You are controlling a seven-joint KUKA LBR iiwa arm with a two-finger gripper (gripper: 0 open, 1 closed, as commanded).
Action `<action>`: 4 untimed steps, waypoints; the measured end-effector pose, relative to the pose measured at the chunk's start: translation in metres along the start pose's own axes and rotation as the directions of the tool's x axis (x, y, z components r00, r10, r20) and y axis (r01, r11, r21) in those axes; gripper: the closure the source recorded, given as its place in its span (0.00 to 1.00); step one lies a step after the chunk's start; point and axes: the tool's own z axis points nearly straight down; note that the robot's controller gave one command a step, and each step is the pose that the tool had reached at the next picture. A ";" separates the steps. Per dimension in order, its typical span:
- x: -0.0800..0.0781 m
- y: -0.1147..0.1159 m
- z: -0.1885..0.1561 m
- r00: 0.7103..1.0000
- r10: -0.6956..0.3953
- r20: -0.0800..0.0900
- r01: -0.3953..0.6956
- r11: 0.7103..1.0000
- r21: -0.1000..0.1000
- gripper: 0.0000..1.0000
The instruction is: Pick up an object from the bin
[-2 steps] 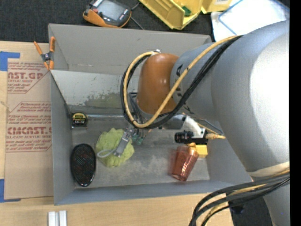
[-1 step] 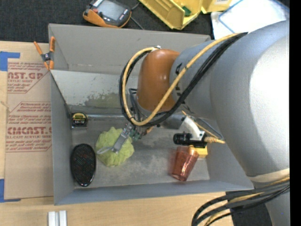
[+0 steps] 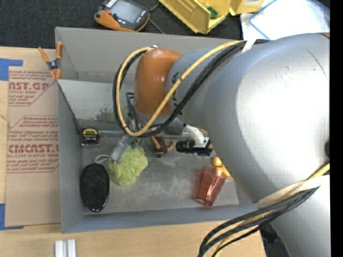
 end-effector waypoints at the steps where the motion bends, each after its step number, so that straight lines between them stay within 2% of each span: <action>1: -0.008 -0.026 -0.018 1.000 0.029 0.004 -0.029 1.000 -0.004 0.00; 2: 0.002 -0.018 0.013 0.999 0.037 -0.002 -0.037 0.999 -0.003 0.00; 3: -0.008 -0.039 -0.003 0.998 0.061 0.008 -0.061 0.998 -0.010 1.00; 4: -0.008 -0.040 -0.004 0.998 0.061 0.008 -0.061 0.998 -0.010 1.00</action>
Offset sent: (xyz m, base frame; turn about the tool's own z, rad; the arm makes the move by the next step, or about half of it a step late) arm -0.0128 -0.0157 -0.0134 0.0388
